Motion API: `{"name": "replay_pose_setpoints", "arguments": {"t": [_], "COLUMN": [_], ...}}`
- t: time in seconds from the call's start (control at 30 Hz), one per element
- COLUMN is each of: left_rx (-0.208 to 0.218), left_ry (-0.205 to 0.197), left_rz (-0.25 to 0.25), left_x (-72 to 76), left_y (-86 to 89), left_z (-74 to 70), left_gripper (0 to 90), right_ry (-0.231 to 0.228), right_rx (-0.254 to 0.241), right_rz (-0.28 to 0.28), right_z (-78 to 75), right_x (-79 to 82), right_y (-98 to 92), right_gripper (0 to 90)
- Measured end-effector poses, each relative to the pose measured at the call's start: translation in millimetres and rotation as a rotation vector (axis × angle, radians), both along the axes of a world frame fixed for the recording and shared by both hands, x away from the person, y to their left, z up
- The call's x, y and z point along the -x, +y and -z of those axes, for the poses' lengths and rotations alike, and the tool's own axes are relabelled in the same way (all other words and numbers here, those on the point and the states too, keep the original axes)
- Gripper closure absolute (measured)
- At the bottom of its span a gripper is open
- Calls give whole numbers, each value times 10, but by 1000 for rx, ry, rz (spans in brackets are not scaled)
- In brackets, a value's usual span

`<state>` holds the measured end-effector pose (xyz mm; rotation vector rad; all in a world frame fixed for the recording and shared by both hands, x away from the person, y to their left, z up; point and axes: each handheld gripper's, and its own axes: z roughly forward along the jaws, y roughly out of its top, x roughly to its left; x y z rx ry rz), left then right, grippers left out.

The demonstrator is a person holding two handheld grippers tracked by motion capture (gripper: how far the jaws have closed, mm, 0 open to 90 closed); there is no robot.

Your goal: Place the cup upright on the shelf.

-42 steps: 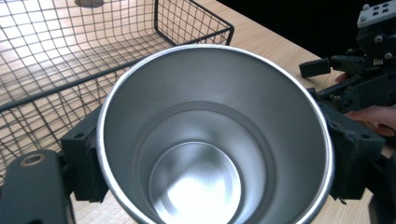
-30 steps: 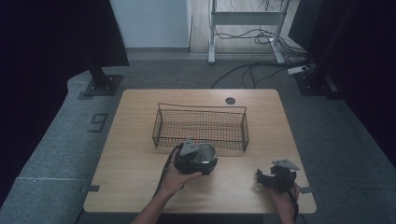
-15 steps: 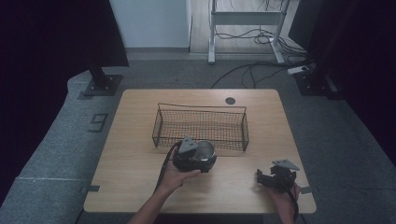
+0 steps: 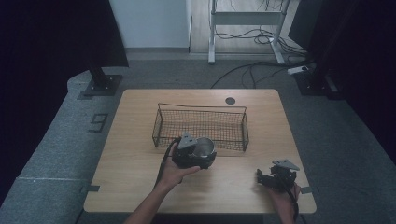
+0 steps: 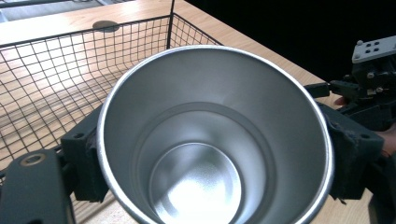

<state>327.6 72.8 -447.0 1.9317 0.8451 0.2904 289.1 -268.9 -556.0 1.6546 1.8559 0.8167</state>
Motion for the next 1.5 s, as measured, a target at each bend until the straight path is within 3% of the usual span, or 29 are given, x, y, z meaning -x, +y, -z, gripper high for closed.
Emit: {"name": "replay_pose_setpoints", "arguments": {"t": [0.77,1.5], "left_rx": [-5,-14], "left_ry": [-19,-15], "left_rz": [-4,-34], "left_x": [-132,-274], "left_y": [33,106], "left_z": [-188,-256], "left_gripper": [146,146], "right_ry": [-1,0], "right_rx": [0,0], "right_rz": [0,1], "right_z": [0,-1], "right_x": [0,0], "right_y": [-1,0], "right_gripper": [71,71]}}
